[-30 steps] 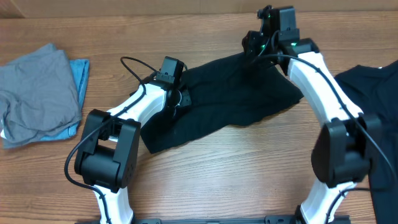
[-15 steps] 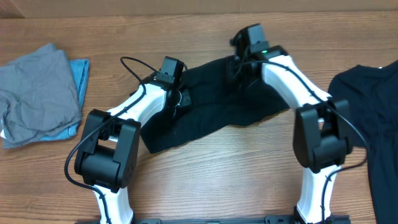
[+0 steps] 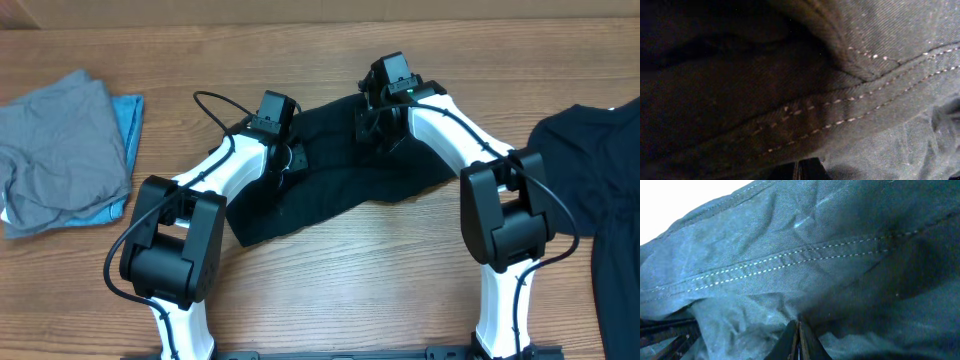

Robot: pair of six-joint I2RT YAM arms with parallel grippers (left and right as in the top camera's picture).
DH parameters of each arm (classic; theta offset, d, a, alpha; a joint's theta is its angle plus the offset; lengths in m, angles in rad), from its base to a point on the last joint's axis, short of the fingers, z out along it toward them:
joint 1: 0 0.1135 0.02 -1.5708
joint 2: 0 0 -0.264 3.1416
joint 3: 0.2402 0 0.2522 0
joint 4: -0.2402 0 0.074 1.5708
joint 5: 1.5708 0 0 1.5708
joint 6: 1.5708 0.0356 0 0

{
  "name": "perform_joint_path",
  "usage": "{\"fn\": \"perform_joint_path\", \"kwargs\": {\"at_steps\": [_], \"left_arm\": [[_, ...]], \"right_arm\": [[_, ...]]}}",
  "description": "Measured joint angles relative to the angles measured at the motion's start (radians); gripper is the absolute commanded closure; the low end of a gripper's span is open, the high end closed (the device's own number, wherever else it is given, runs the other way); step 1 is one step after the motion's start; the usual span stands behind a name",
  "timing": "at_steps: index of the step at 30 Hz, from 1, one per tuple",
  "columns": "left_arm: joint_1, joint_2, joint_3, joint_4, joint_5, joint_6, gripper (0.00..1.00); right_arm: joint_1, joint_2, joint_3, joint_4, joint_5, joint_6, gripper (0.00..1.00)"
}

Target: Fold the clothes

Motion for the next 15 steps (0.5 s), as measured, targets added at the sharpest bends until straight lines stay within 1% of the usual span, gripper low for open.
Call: {"fn": "perform_joint_path", "kwargs": {"at_steps": [3, 10, 15], "left_arm": [[0.000, 0.000, 0.000, 0.000, 0.000, 0.000, 0.96], [0.000, 0.001, 0.000, 0.003, -0.003, 0.000, 0.96], [0.000, 0.001, 0.000, 0.003, -0.003, 0.000, 0.96]], "right_arm": [[0.001, 0.059, 0.000, 0.047, -0.010, -0.001, 0.96], [-0.002, 0.082, 0.004, 0.166, -0.016, 0.000, 0.96], [0.002, 0.103, 0.004, 0.291, 0.030, 0.026, 0.96]]}}
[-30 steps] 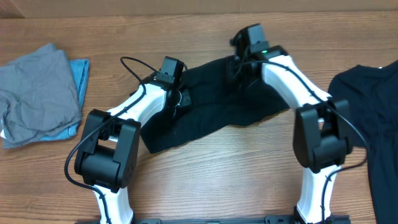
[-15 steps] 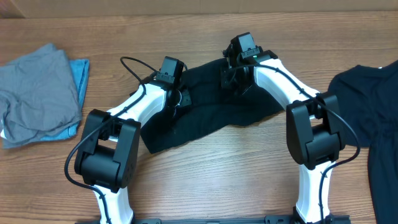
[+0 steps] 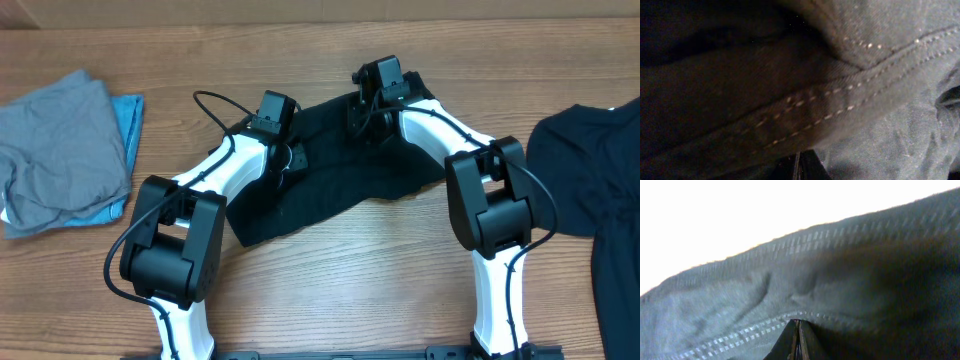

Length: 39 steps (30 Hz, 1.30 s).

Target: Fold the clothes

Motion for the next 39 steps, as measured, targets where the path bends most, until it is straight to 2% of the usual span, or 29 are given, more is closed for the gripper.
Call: {"fn": "perform_joint_path", "kwargs": {"at_steps": [5, 8, 13, 16, 23, 29, 34, 39], "left_arm": [[0.000, 0.000, 0.000, 0.000, 0.000, 0.000, 0.96], [0.000, 0.000, 0.000, 0.000, 0.000, 0.000, 0.96], [0.000, 0.000, 0.000, 0.000, 0.000, 0.000, 0.96], [0.000, 0.000, 0.000, -0.001, 0.000, 0.000, 0.96], [0.000, 0.000, 0.002, -0.003, 0.000, 0.000, 0.96], [0.000, 0.000, 0.002, -0.003, -0.001, 0.000, 0.96], [0.000, 0.000, 0.002, -0.003, -0.001, 0.000, 0.96], [0.000, 0.000, 0.002, -0.003, -0.001, 0.000, 0.96]], "right_arm": [[0.002, 0.010, 0.000, 0.071, 0.058, 0.019, 0.95], [0.004, 0.012, 0.000, 0.095, 0.109, 0.026, 0.89], [0.000, 0.017, -0.001, 0.177, 0.263, 0.028, 0.71], [-0.025, 0.017, 0.024, 0.147, 0.320, 0.025, 0.69], [-0.187, 0.034, 0.317, -0.200, 0.325, 0.022, 0.74], [-0.286, 0.032, 0.618, -0.562, 0.162, 0.005, 0.95], [-0.250, 0.029, 0.637, -0.809, 0.044, -0.002, 0.96], [-0.211, 0.029, 0.527, -0.842, 0.008, -0.002, 0.96]]}}
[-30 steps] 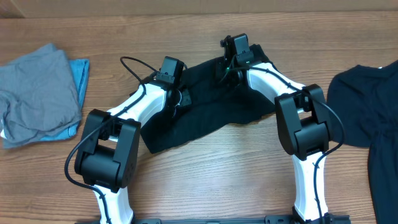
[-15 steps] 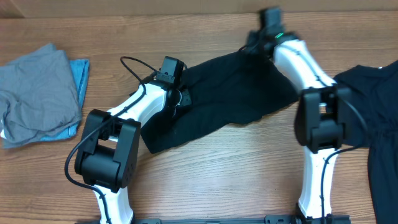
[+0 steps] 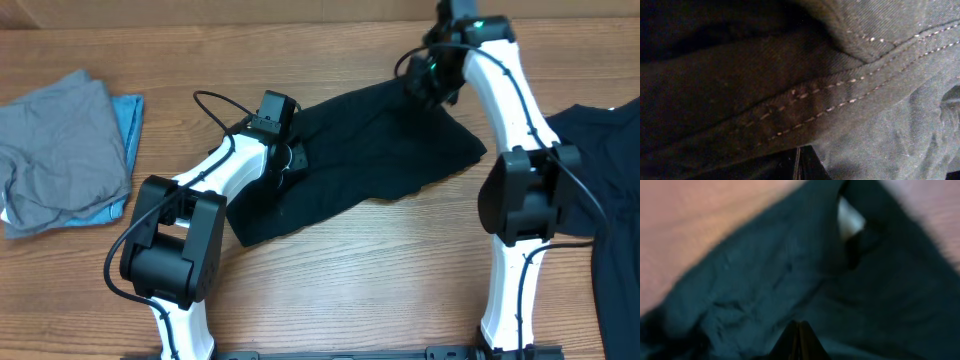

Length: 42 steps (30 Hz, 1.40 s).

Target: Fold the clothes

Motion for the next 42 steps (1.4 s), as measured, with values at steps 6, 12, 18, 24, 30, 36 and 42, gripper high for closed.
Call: {"fn": "perform_joint_path", "kwargs": {"at_steps": [6, 12, 18, 24, 30, 36, 42], "left_arm": [[0.000, 0.000, 0.000, 0.000, 0.000, 0.000, 0.96], [0.000, 0.000, 0.000, 0.000, 0.000, 0.000, 0.96], [0.000, 0.000, 0.000, 0.000, -0.001, 0.000, 0.96], [0.000, 0.000, 0.000, 0.000, -0.001, 0.000, 0.96], [0.000, 0.000, 0.000, 0.000, -0.001, 0.000, 0.96], [0.000, 0.000, 0.000, 0.000, -0.001, 0.000, 0.96], [0.000, 0.000, 0.000, 0.000, -0.001, 0.000, 0.96]], "right_arm": [[0.020, 0.001, -0.238, 0.177, -0.069, 0.001, 0.96], [0.030, 0.001, -0.420, 0.426, -0.228, -0.056, 0.96], [0.032, 0.000, -0.466, 0.551, -0.315, -0.082, 0.96], [0.040, 0.000, -0.473, 0.610, -0.333, -0.076, 0.96], [0.046, 0.001, -0.473, 0.645, -0.397, -0.075, 0.96], [0.055, 0.001, -0.480, 0.681, -0.230, -0.074, 0.96], [0.058, -0.001, -0.484, 0.826, -0.043, -0.061, 0.96]]}}
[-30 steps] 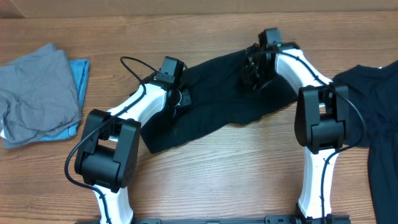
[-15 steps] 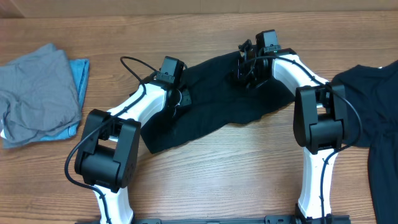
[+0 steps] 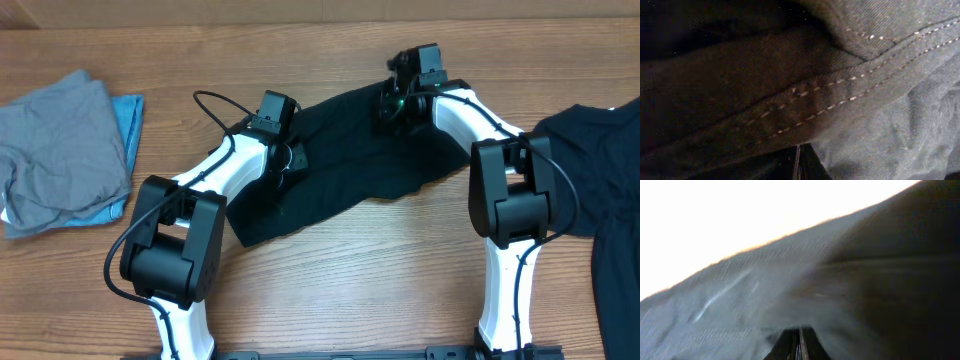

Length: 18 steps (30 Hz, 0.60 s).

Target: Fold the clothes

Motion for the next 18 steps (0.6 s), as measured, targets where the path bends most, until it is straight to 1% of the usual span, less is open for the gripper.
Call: {"fn": "perform_joint_path", "kwargs": {"at_steps": [4, 8, 11, 13, 16, 18], "left_arm": [[0.000, 0.000, 0.000, 0.000, 0.000, 0.000, 0.96], [0.000, 0.000, 0.000, 0.000, -0.001, 0.000, 0.96], [0.000, 0.000, 0.000, 0.000, -0.001, 0.000, 0.96], [0.000, 0.000, 0.000, 0.000, -0.001, 0.000, 0.96], [0.000, 0.000, 0.000, 0.000, -0.001, 0.000, 0.96], [0.000, 0.000, 0.000, 0.002, -0.001, 0.000, 0.96]], "right_arm": [[-0.008, 0.000, -0.005, 0.079, 0.126, 0.019, 0.95], [-0.037, 0.000, -0.006, 0.124, 0.258, 0.056, 0.84], [-0.071, 0.000, -0.006, 0.152, 0.326, 0.068, 0.84], [-0.103, 0.000, -0.001, 0.121, 0.353, 0.069, 0.88], [-0.161, 0.000, 0.047, -0.019, 0.376, 0.072, 0.94], [-0.197, -0.006, 0.100, -0.112, 0.380, 0.076, 0.96]]}}
